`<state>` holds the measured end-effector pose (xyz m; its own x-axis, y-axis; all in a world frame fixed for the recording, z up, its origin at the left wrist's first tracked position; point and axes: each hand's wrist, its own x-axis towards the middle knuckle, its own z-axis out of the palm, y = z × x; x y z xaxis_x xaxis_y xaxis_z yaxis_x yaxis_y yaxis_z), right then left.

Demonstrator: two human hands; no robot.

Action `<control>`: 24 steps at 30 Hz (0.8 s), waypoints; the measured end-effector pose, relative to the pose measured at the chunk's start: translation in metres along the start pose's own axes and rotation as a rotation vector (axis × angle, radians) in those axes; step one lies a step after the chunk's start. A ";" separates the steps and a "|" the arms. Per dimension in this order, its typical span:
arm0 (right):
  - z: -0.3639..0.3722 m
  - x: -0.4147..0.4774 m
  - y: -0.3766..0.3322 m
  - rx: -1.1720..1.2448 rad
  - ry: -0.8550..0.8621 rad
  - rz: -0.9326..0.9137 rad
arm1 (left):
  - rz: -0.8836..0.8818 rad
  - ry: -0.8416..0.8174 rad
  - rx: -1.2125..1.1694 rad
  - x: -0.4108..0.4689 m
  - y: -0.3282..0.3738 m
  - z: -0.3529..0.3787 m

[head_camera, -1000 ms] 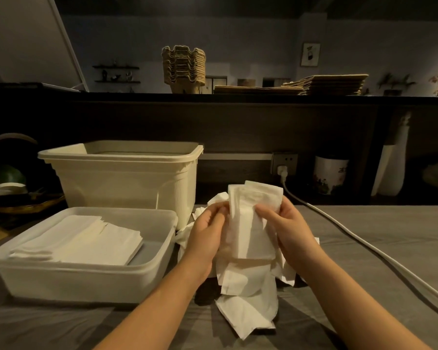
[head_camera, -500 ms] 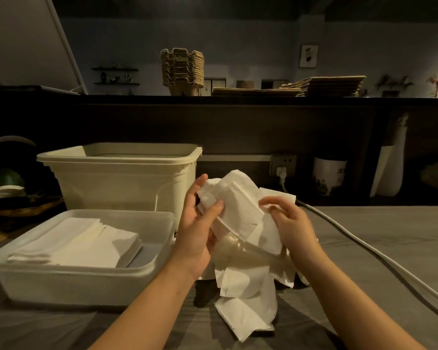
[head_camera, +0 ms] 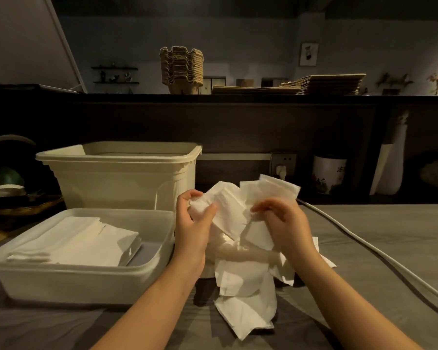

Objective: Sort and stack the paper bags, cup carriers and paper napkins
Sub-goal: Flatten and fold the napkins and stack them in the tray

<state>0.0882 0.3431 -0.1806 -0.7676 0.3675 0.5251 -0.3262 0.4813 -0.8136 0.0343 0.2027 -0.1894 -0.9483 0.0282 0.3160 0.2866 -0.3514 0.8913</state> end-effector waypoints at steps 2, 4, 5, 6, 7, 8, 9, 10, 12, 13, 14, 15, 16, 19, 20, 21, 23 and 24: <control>0.006 -0.003 0.000 -0.146 -0.087 -0.063 | -0.017 -0.003 -0.018 0.000 0.001 0.001; 0.007 -0.004 0.000 -0.254 -0.173 -0.105 | -0.037 0.002 -0.068 0.000 0.002 0.001; 0.006 -0.004 0.001 -0.317 -0.212 -0.128 | -0.050 0.006 -0.090 0.000 0.002 0.001; 0.006 -0.005 0.002 -0.369 -0.244 -0.158 | -0.067 0.010 -0.116 0.000 0.003 0.001; 0.005 -0.005 0.002 -0.409 -0.270 -0.182 | -0.087 0.014 -0.149 0.000 0.003 0.001; 0.005 -0.005 0.001 -0.428 -0.282 -0.206 | -0.107 0.016 -0.186 0.000 0.004 0.001; 0.005 -0.006 0.000 -0.432 -0.284 -0.218 | -0.123 0.019 -0.210 0.001 0.004 0.001; 0.006 -0.007 -0.001 -0.421 -0.272 -0.217 | -0.138 0.020 -0.213 0.000 0.004 0.001; 0.007 -0.006 -0.001 -0.362 -0.219 -0.175 | -0.163 0.011 -0.193 -0.002 0.006 0.003; 0.007 -0.006 -0.001 -0.326 -0.190 -0.148 | -0.177 0.007 -0.193 -0.002 0.006 0.004; 0.007 -0.006 -0.002 -0.289 -0.168 -0.133 | -0.192 0.006 -0.201 -0.003 0.006 0.004; 0.007 -0.006 -0.001 -0.246 -0.154 -0.127 | -0.206 0.007 -0.207 -0.003 0.006 0.004; 0.007 -0.006 -0.002 -0.199 -0.147 -0.122 | -0.215 0.014 -0.198 -0.003 0.006 0.003; 0.007 -0.009 -0.001 -0.102 -0.164 -0.108 | -0.210 0.042 -0.112 -0.001 0.004 0.001; 0.007 -0.009 -0.001 -0.091 -0.172 -0.108 | -0.208 0.045 -0.102 -0.001 0.004 0.000; 0.007 -0.009 -0.001 -0.087 -0.178 -0.111 | -0.209 0.048 -0.102 -0.001 0.004 0.000; 0.007 -0.009 -0.001 -0.085 -0.167 -0.125 | -0.213 0.053 -0.096 -0.001 0.004 0.000; 0.007 -0.008 -0.001 -0.079 -0.148 -0.127 | -0.209 0.055 -0.086 -0.001 0.004 -0.001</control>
<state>0.0908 0.3340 -0.1859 -0.7977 0.1814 0.5751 -0.3856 0.5797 -0.7178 0.0365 0.2006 -0.1864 -0.9926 0.0581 0.1071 0.0728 -0.4217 0.9038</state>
